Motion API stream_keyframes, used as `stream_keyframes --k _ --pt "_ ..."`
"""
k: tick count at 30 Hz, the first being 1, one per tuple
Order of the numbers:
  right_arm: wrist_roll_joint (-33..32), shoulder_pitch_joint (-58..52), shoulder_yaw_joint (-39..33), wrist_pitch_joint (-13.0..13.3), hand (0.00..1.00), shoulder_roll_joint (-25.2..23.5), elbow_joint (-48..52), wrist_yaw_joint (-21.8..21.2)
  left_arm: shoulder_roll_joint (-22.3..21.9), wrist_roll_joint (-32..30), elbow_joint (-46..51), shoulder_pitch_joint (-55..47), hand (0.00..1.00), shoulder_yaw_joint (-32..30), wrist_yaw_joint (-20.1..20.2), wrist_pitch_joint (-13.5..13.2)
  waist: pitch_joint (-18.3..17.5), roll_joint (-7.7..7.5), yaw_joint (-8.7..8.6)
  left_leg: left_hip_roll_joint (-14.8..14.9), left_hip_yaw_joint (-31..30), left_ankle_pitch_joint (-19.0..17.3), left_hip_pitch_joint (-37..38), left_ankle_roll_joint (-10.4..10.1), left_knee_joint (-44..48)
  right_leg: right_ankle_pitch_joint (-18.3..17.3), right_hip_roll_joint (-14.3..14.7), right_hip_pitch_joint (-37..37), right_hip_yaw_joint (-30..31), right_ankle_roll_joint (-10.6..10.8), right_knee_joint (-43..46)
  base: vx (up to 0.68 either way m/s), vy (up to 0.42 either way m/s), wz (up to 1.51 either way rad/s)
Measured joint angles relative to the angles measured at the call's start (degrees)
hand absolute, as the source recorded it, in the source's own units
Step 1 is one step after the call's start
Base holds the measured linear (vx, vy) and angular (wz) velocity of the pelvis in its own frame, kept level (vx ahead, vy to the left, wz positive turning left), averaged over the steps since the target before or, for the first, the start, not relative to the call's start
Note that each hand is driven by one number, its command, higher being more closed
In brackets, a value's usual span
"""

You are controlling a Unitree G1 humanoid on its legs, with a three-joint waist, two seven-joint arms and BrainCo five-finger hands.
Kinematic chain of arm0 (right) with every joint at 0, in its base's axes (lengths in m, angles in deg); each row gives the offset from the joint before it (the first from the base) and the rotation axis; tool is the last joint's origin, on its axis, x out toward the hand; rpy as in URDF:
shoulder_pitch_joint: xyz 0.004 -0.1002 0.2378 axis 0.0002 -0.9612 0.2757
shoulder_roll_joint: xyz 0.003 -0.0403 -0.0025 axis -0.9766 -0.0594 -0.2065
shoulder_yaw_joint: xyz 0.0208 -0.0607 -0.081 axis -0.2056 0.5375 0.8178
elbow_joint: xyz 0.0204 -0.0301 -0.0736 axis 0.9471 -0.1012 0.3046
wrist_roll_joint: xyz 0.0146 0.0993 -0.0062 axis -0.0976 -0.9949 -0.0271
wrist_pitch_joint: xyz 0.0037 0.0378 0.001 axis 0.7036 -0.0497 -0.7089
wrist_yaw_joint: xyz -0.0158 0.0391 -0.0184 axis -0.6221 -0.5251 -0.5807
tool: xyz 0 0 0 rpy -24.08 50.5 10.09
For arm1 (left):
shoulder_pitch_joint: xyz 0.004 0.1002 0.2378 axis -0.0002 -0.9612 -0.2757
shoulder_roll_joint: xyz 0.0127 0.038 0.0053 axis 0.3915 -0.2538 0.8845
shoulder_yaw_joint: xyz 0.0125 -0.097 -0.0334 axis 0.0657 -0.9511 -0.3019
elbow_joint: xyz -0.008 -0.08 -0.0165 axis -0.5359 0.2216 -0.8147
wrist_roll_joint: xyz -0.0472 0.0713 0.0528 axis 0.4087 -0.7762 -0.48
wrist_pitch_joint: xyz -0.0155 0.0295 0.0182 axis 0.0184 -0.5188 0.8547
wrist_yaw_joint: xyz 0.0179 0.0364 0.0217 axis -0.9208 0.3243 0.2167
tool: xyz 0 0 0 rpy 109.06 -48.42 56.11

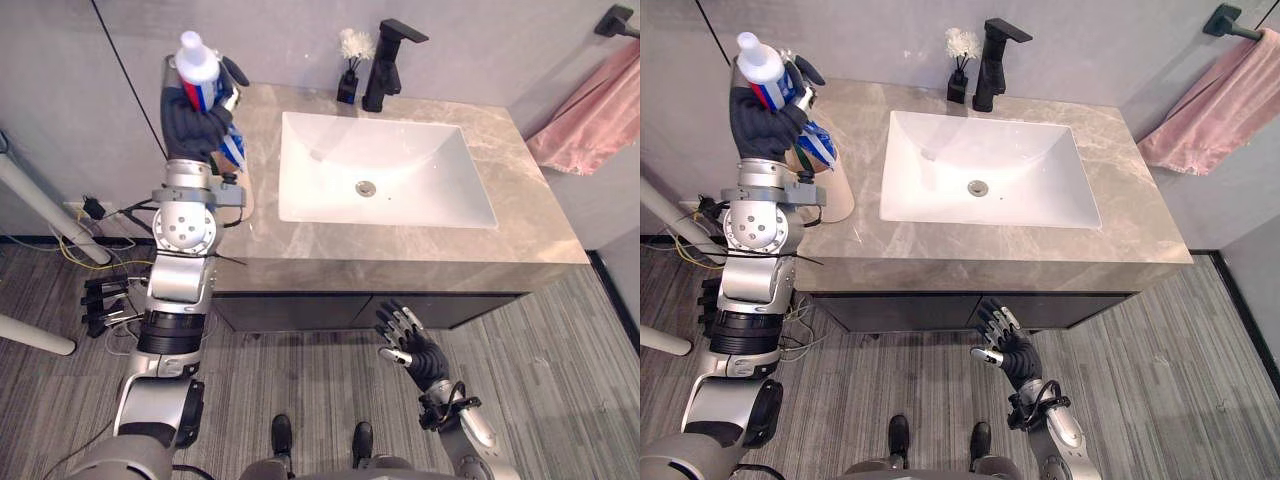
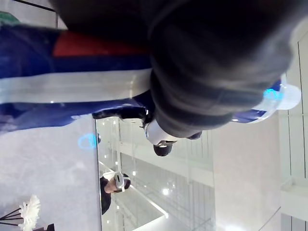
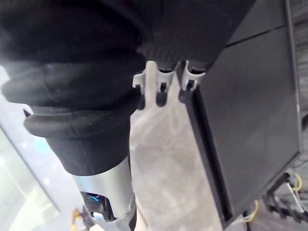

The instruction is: Organize washtable

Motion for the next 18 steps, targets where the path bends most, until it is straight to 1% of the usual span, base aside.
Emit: stream_keyframes --k 4,6,10,14,16,18 --pt "0.0 -0.1 0.0 0.0 0.00 0.0 0.1 0.0 0.0 -0.2 0.0 0.0 1.00 -1.2 -0.9 -0.3 0.3 0.00 -0.04 0.1 0.5 0.0 -0.4 0.0 0.0 0.2 0.1 -0.6 0.4 -0.1 0.1 0.03 0.004 -0.06" --pt "0.0 -0.1 -0.1 0.0 0.00 0.0 0.2 0.0 0.0 -0.2 0.0 0.0 1.00 -2.1 -1.1 -1.3 1.1 -0.06 -0.05 0.2 0.7 0.0 -0.4 0.0 0.0 0.2 0.1 -0.6 0.4 -0.1 0.1 0.02 0.001 0.00" --pt "0.0 -0.1 -0.1 0.0 0.00 0.0 0.3 0.0 0.0 -0.1 0.1 0.0 1.00 -3.8 -1.3 -1.9 1.7 -0.07 -0.03 0.5 1.0 -0.1 -0.6 0.0 0.0 0.5 0.4 -0.9 0.4 -0.6 -0.1 0.02 -0.002 -0.03" --pt "0.0 -0.1 -0.1 0.4 0.00 -0.1 0.3 0.0 0.3 -0.3 -1.7 -1.1 1.00 -5.5 -2.2 -0.9 2.4 -0.12 0.06 0.8 1.1 -0.3 -1.2 -0.1 0.0 0.9 0.8 -1.6 0.3 -0.9 -0.1 0.02 -0.004 -0.04" --pt "0.0 -0.1 -0.1 0.5 0.00 -0.2 0.4 0.0 0.3 -0.3 -2.1 -1.4 1.00 -5.8 -2.3 0.3 3.3 -0.25 0.10 0.9 1.0 -0.3 -1.3 -0.1 0.0 1.0 0.9 -1.6 0.2 -0.9 -0.2 0.02 -0.002 0.01" --pt "0.0 -0.3 -0.4 0.5 0.00 -0.5 0.4 -0.1 0.3 -0.2 -2.1 -1.5 1.00 -5.8 -2.3 0.5 3.3 -0.23 0.06 0.9 1.0 -0.3 -1.4 -0.1 0.0 1.0 0.9 -1.6 0.2 -0.9 -0.2 0.05 -0.001 -0.01"
